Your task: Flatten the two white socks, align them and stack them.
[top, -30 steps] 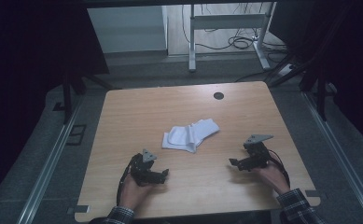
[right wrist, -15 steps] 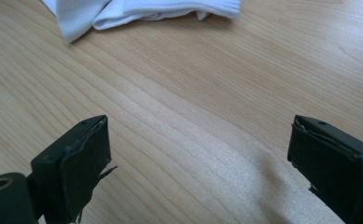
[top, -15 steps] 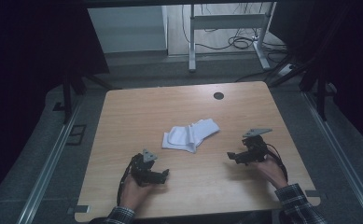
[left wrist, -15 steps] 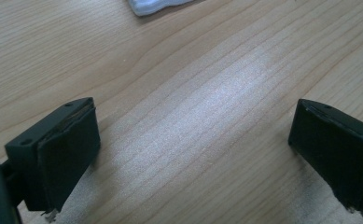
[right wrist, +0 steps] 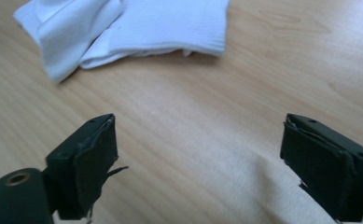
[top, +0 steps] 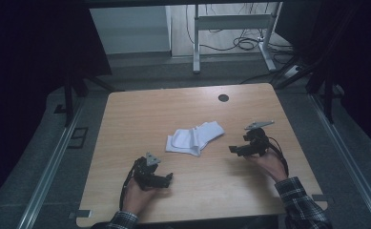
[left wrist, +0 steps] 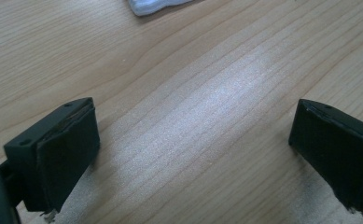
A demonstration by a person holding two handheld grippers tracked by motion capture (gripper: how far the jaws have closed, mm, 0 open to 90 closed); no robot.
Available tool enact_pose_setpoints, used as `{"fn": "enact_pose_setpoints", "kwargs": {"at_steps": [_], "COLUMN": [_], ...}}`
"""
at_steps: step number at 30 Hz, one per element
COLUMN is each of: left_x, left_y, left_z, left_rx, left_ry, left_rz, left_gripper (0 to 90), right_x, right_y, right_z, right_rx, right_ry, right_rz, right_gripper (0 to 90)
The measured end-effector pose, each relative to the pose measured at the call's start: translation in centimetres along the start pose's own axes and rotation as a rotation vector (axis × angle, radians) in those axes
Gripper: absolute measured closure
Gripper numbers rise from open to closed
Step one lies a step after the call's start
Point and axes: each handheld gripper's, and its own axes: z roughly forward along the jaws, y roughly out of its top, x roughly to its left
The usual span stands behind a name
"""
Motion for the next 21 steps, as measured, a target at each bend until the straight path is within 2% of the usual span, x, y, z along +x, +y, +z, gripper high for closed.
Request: {"fn": "enact_pose_setpoints", "kwargs": {"at_steps": [2,6,10,16,21], "left_x": [0.0,0.0,0.0,0.0,0.0], "left_y": [0.0,0.0,0.0,0.0,0.0], "left_z": [0.0,0.0,0.0,0.1,0.1], "left_rx": [0.0,0.0,-0.001,0.0,0.0], "left_ry": [0.0,-0.001,-0.001,-0.002,-0.002], "left_rz": [0.0,0.001,0.0,-0.001,-0.001], "left_gripper": [1.5,1.3,1.3,1.0,0.9], "right_x": [-0.1,-0.2,-0.4,-0.6,-1.0], "right_y": [0.2,1.0,1.9,3.4,4.8], "right_z": [0.1,0.8,1.4,2.0,2.5], "right_rx": [0.002,0.015,0.014,0.018,0.024], "right_ry": [-0.005,-0.012,0.008,0.011,0.018], "right_rz": [0.001,-0.004,0.018,0.008,0.049], "right_gripper": [16.7,27.2,34.4,41.1,49.5]}}
